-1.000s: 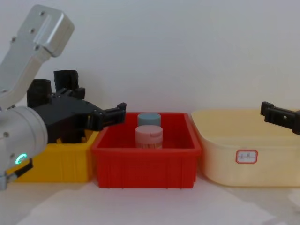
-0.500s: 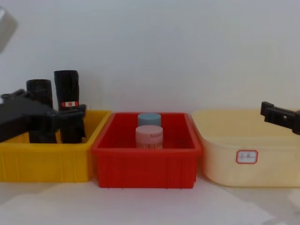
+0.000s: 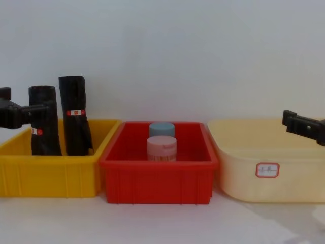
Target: Pick up the garbage bag with the one hand and transfer it to the other hand.
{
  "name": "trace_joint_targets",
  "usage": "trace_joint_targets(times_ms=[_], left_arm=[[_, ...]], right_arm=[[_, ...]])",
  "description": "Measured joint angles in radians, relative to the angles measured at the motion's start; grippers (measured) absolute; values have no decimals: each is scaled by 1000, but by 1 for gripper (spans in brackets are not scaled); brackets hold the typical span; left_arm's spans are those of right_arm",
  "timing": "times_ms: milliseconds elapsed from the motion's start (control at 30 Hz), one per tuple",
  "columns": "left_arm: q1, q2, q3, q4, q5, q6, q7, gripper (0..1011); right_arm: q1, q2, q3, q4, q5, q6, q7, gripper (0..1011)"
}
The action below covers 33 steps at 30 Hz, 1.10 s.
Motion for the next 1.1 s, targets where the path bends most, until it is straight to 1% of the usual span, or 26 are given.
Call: trace_joint_targets(times_ms=[167, 433, 600, 633, 867, 1100], left_arm=[[-21, 0, -12, 19, -17, 10, -14, 1002], [-68, -16, -16, 67, -21, 25, -21, 1002], [-112, -38, -7, 115, -9, 36, -20, 1002], [-112, -38, -7, 115, -9, 36, -20, 1002], [-161, -64, 9, 168, 12, 47, -14, 1002], [-219, -96, 35, 229, 39, 55, -12, 1002]], right_arm=[[0, 0, 0, 0, 0, 0, 0, 1001], [0, 0, 0, 0, 0, 0, 0, 1001], [0, 0, 0, 0, 0, 0, 0, 1001], [0, 0, 0, 0, 0, 0, 0, 1001], [0, 0, 0, 0, 0, 0, 0, 1001], [0, 0, 0, 0, 0, 0, 0, 1001]])
